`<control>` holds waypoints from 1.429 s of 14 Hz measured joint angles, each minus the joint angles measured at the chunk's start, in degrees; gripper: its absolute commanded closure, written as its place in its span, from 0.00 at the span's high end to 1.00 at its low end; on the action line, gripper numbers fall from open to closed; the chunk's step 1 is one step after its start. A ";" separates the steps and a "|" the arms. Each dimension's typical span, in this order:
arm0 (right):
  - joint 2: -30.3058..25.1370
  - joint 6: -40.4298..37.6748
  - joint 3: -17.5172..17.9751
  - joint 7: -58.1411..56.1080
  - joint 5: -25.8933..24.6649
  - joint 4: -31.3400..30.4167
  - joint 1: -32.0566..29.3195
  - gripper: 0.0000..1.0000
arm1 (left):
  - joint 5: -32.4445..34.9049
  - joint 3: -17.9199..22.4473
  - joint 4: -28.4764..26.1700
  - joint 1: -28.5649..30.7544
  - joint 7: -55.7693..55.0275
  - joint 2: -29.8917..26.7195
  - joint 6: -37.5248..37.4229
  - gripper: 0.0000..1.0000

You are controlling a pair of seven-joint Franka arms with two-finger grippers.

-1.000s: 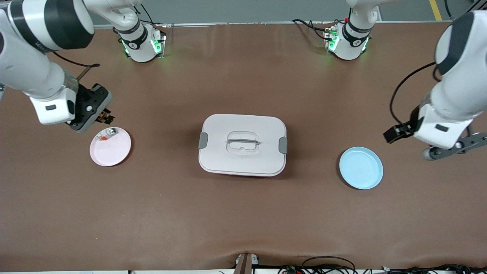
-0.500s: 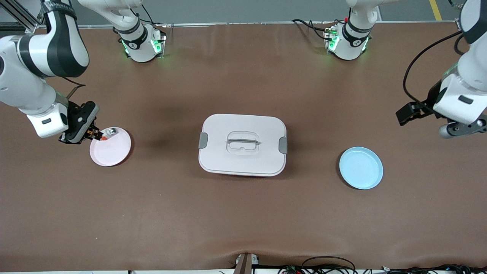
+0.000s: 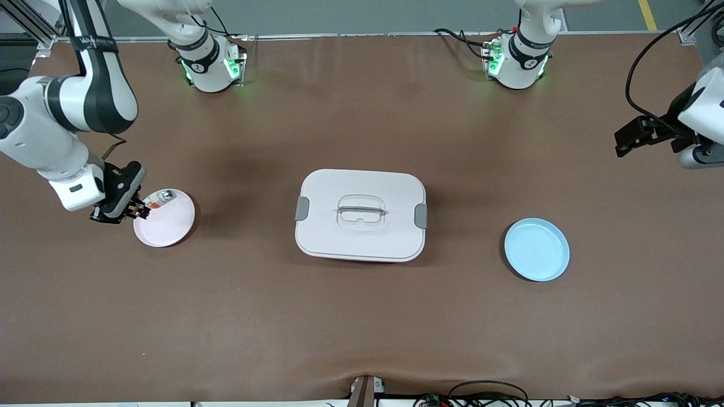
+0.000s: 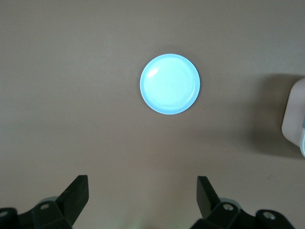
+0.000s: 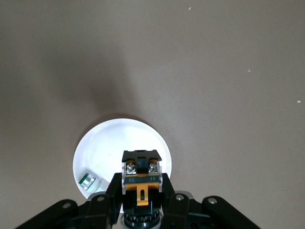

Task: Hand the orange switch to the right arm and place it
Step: 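Carry the switch with the right gripper over the white plate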

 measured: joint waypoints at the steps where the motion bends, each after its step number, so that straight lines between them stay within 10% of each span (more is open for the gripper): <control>1: 0.95 1.45 0.00 -0.39 -0.02 -0.79 -0.31 0.00 | -0.71 0.30 -1.77 -0.08 0.25 -1.33 0.69 1.00; 20: 13.21 17.93 0.01 -6.98 -0.10 -9.71 -2.41 0.00 | -1.47 1.20 -4.86 -0.68 2.13 -3.56 2.19 1.00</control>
